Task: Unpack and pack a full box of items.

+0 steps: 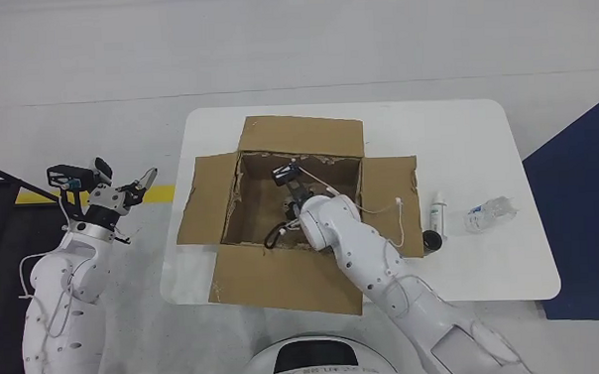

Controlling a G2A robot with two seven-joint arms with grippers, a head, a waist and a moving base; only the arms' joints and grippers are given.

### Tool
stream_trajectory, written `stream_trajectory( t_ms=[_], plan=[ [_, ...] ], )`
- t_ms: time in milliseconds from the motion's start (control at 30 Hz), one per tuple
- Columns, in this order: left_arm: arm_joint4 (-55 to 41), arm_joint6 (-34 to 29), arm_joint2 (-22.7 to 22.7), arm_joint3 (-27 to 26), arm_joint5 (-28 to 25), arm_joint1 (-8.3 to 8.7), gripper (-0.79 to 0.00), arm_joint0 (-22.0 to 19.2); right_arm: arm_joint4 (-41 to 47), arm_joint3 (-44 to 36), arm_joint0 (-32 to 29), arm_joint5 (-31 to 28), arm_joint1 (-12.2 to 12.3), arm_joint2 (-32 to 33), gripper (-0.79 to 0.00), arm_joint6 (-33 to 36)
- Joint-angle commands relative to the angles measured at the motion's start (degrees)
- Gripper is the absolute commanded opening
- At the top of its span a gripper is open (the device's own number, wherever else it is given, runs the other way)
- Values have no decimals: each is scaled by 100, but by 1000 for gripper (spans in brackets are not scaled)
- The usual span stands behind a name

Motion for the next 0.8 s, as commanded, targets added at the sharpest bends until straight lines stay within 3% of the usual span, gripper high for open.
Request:
stream_trajectory(
  t_ms=[0, 267, 300, 433, 767],
  plan=[
    [0, 0, 0, 0, 0, 0, 0, 0, 37, 104, 61, 0, -24, -26, -394, 0],
    [0, 0, 0, 0, 0, 0, 0, 0, 62, 498, 262, -21, -121, -182, -425, 51],
    [0, 0, 0, 0, 0, 0, 0, 0, 62, 507, 271, -32, -131, -199, -456, 34],
    [0, 0, 0, 0, 0, 0, 0, 0, 163, 327, 248, -26, -138, -111, -785, -28],
    [0, 0, 0, 0, 0, 0, 0, 0, -153, -982, -384, -275, 63, 405, -785, 233]
  ],
)
